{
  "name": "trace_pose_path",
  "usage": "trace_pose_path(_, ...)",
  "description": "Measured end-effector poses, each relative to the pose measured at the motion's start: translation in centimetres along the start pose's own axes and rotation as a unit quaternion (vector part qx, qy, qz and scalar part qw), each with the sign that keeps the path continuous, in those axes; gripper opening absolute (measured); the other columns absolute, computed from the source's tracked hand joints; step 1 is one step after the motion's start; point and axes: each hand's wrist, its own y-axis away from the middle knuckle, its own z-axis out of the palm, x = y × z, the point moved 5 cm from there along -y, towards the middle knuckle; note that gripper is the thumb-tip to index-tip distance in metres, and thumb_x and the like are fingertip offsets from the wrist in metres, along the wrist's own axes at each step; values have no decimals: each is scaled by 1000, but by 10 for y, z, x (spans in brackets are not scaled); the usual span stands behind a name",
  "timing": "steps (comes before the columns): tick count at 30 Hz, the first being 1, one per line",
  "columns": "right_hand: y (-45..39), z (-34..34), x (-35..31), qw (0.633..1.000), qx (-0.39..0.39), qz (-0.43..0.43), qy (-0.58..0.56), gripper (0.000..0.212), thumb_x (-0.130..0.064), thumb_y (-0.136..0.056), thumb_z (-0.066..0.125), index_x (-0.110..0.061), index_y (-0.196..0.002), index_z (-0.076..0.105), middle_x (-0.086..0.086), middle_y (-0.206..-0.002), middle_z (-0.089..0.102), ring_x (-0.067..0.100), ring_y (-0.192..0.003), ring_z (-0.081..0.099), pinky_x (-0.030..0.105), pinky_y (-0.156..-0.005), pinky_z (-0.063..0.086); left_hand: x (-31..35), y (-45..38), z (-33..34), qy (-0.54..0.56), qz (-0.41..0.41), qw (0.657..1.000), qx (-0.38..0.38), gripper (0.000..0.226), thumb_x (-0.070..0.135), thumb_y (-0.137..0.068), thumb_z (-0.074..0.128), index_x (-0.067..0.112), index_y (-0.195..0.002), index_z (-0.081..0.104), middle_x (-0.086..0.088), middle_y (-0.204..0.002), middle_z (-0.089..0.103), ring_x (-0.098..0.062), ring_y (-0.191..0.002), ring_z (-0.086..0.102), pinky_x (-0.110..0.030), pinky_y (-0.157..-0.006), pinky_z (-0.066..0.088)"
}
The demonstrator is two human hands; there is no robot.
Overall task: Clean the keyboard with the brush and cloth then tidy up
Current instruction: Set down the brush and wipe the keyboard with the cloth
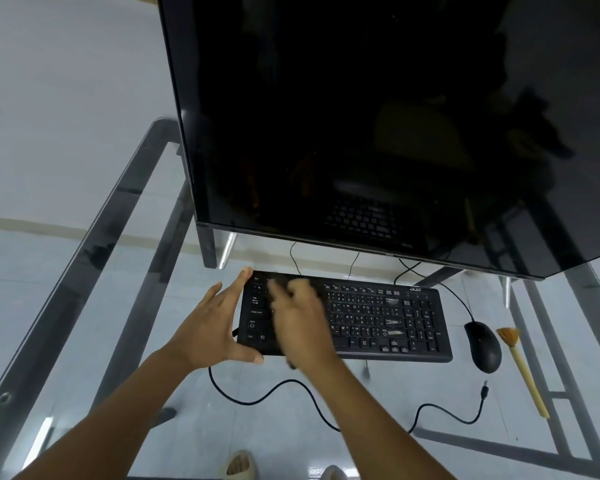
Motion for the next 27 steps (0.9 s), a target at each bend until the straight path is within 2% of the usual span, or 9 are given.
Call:
trace_pose_path(4,4,-13,60,976,101,194,-7,34,-14,-94,55,-9,-128,57,14,-110,52,20,-90,48,36,-77,51,-4,0,4,0,-5,1000,5,139,60,-52,84,28,-149,-11,26,-148,6,17,-126,-6,-6,-103,-16)
trace_pose_path(7,10,4,0,990,60,124,-36,32,-10,-92,50,-9,-124,54,20,-112,51,33,-97,50,43,-84,46,-6,0,6,-17,4,1000,16,140,57,-52,85,22,-152,-7,25,-146,12,28,-123,-10,-6,-105,-14)
trace_pose_path(10,25,20,-47,995,-48,-40,-79,32,-10,-92,48,-20,-121,56,16,-115,51,35,-106,48,48,-88,44,-10,-1,8,-26,10,1000,-1,139,59,-53,83,28,-150,-13,25,-146,20,6,-139,17,-23,-117,-3)
trace_pose_path(13,39,-11,-7,993,8,29,-110,14,-42,-92,56,-36,-104,58,0,-95,56,12,-82,61,40,-69,55,-10,-2,3,-68,-3,998,-13,136,67,-56,76,26,-151,-12,19,-152,2,-3,-144,-1,-35,-118,-4)
trace_pose_path(14,42,-21,16,993,16,62,-98,23,-41,-93,56,-35,-116,57,-4,-91,54,1,-71,58,32,-63,55,-5,-3,0,-87,-3,996,-6,131,62,-62,76,25,-151,-12,18,-153,-5,-4,-144,-10,-38,-119,-5)
trace_pose_path(16,46,-37,62,986,47,126,-103,51,-22,-99,49,-23,-147,34,-2,-108,50,-1,-83,55,15,-72,50,16,-9,-3,-114,13,993,17,110,39,-76,69,25,-151,-11,13,-155,-13,-6,-143,-19,-43,-119,-4)
trace_pose_path(19,57,-34,96,975,97,185,-78,56,-9,-94,52,-12,-147,34,12,-125,50,22,-107,50,26,-97,44,55,-33,16,-125,57,990,21,80,23,-86,49,25,-151,3,9,-157,-11,-6,-143,-19,-38,-119,-8)
trace_pose_path(23,62,-13,57,996,74,33,-47,44,-3,-83,57,-10,-126,58,9,-111,57,24,-91,54,39,-81,52,85,-69,65,-138,75,988,4,75,37,-80,1,18,-151,17,3,-160,5,-3,-141,-12,-36,-118,-9)
trace_pose_path(27,77,-41,135,986,104,131,-26,51,5,-78,61,-13,-126,60,14,-112,58,28,-93,54,41,-85,53,81,-78,89,-187,81,979,28,66,46,-94,9,14,-150,23,1,-158,17,-9,-145,4,-36,-118,-4)
